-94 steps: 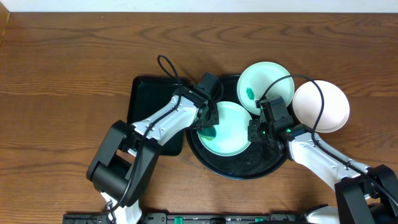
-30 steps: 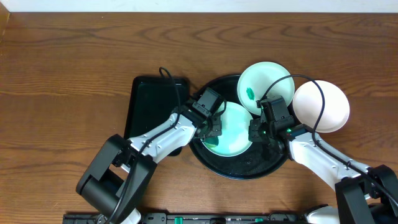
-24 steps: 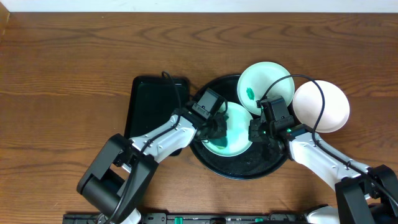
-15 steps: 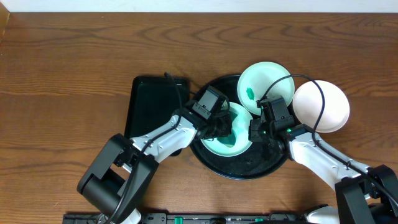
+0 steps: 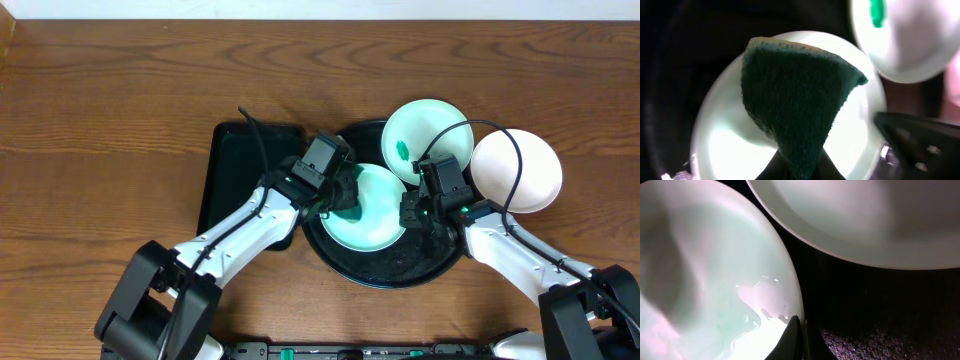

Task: Clean dirty plates on tray and stack at the side
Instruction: 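Continue scrubbing the tilted green plate with the left gripper's sponge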

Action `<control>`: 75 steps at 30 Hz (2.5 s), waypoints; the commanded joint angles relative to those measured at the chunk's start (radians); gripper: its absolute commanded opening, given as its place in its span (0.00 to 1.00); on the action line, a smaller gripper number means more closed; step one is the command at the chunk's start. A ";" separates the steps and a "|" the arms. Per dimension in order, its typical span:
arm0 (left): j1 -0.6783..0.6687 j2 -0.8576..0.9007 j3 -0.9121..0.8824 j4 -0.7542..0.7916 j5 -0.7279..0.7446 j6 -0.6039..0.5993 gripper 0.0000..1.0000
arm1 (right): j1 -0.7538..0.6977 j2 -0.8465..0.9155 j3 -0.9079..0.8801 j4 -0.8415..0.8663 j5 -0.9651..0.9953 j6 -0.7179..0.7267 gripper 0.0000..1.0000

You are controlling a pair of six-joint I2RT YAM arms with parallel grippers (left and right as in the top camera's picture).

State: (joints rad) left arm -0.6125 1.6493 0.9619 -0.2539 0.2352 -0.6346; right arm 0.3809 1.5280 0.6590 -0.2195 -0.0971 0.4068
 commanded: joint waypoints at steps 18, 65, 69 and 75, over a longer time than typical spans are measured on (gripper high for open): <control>-0.041 0.150 -0.075 0.044 -0.034 0.000 0.07 | 0.007 -0.005 -0.005 -0.001 -0.069 0.004 0.01; -0.118 0.114 -0.070 0.064 -0.140 -0.014 0.08 | 0.007 -0.005 -0.006 -0.001 -0.077 0.004 0.01; -0.118 0.137 -0.070 0.068 -0.056 -0.056 0.08 | 0.007 -0.005 -0.006 -0.001 -0.077 0.004 0.01; -0.118 0.139 -0.070 0.132 0.126 -0.087 0.08 | 0.007 -0.005 -0.006 -0.001 -0.077 0.004 0.01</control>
State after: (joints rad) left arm -0.7158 1.7592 0.9001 -0.1341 0.1932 -0.6827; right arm 0.3809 1.5280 0.6590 -0.2195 -0.0990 0.4068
